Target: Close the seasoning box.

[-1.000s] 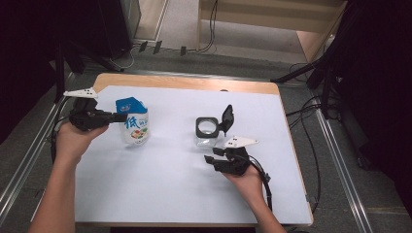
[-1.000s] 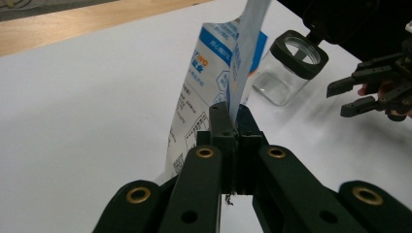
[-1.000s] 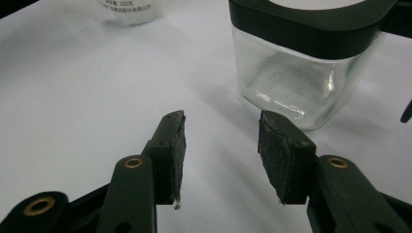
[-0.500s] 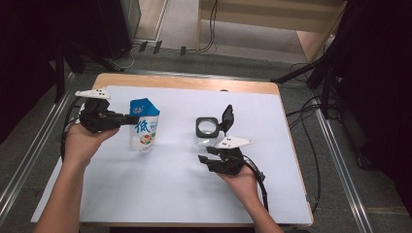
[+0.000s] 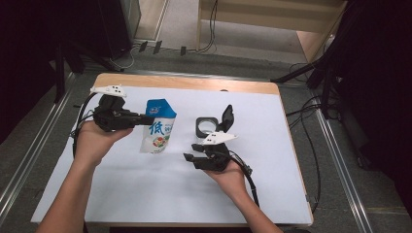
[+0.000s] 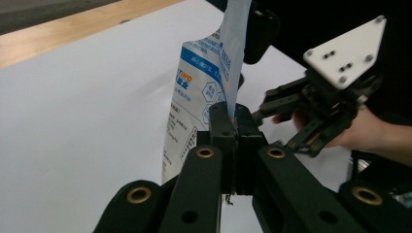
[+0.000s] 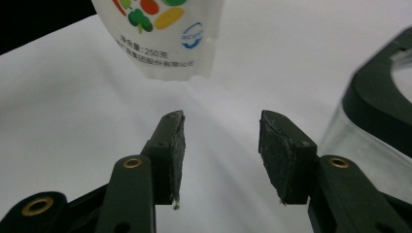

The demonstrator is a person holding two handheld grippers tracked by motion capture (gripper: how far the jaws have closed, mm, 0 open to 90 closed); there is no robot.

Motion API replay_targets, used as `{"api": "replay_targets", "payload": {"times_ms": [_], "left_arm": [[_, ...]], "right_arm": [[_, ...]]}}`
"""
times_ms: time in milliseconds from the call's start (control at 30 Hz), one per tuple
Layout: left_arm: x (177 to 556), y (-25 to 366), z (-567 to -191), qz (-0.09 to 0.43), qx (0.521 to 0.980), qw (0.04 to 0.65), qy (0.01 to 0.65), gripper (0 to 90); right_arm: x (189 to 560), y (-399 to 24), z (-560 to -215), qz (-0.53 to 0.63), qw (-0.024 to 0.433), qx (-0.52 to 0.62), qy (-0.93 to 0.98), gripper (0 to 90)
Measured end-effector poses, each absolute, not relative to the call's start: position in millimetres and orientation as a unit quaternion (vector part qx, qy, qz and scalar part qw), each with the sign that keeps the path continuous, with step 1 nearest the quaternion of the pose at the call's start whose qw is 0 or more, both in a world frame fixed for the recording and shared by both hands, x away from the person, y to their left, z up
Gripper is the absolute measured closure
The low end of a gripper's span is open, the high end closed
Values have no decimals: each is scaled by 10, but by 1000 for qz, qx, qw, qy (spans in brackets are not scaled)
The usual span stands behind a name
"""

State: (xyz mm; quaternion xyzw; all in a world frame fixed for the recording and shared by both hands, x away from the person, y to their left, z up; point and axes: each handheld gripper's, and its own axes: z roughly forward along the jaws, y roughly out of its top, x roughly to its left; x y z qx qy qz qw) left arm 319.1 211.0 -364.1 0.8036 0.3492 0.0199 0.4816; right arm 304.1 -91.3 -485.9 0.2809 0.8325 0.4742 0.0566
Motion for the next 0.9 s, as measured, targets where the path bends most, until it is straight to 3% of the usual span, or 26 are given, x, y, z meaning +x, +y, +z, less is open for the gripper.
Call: {"api": "replay_targets", "payload": {"times_ms": [533, 900], "left_arm": [[3219, 1758, -3250, 23, 820, 469, 326, 900], [3265, 1683, -3281, 12, 822, 465, 328, 900]], "right_arm": [[3216, -544, -4963, 475, 56, 301, 825, 536], [3311, -427, -5103, 494, 64, 325, 804, 538]]}}
